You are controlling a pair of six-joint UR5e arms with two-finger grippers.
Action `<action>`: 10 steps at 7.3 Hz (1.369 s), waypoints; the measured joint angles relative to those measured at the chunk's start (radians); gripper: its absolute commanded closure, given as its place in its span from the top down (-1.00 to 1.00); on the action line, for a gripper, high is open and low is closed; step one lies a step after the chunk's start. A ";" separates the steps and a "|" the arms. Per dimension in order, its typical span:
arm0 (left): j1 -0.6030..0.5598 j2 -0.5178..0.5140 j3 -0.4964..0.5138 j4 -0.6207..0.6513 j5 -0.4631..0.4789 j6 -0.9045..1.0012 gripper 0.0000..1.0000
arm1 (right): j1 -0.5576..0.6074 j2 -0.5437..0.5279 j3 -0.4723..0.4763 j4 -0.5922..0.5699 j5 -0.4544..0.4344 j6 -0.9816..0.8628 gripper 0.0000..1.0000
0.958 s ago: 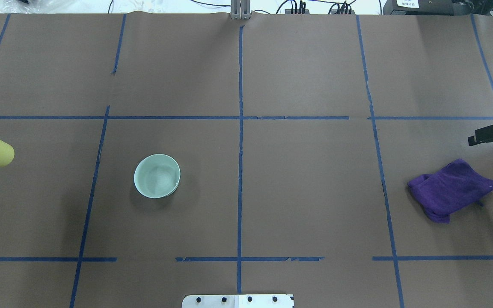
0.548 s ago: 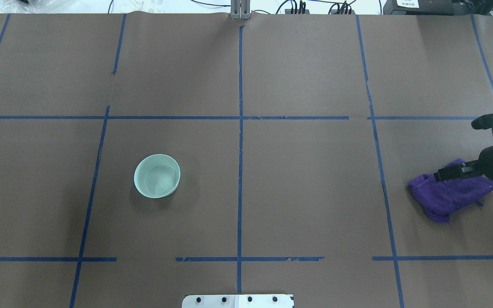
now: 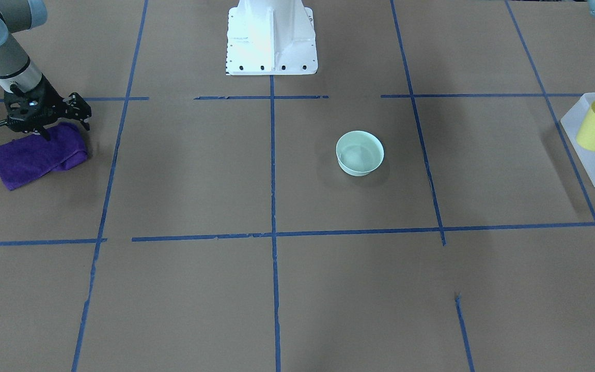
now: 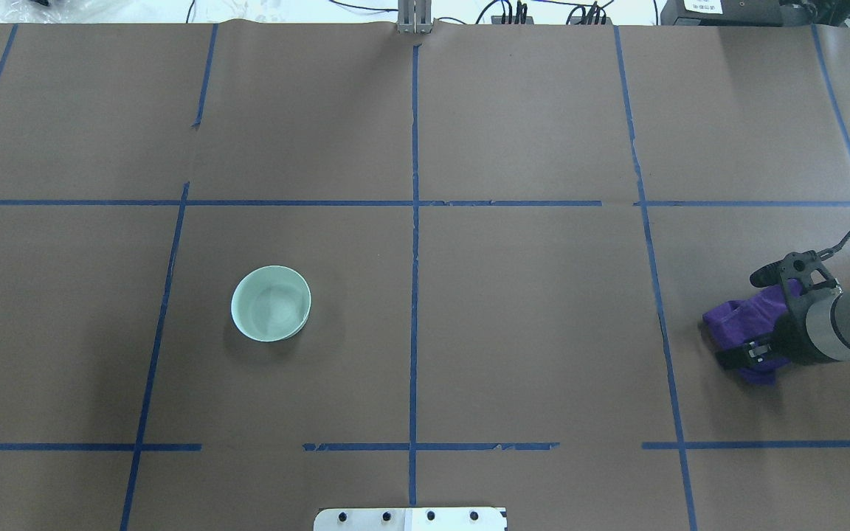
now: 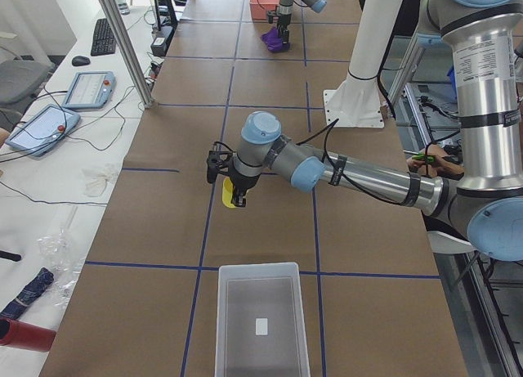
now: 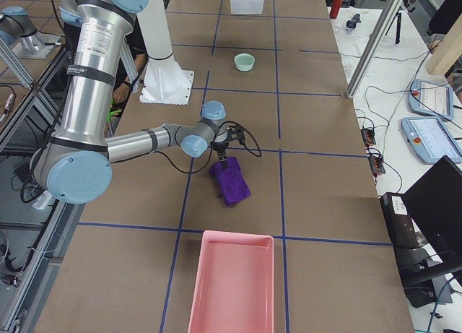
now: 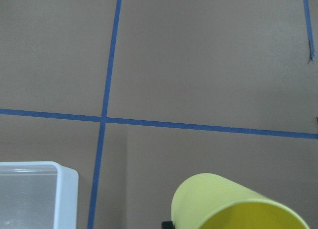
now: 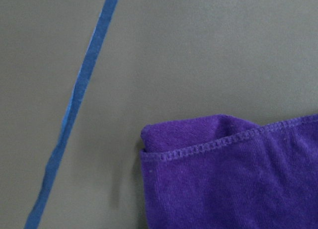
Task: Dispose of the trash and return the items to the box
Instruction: 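Grasp the purple cloth with the right gripper and lift it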
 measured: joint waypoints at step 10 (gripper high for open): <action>-0.234 -0.061 0.375 -0.055 0.019 0.573 -1.00 | 0.133 -0.026 -0.017 0.000 0.043 -0.112 -1.00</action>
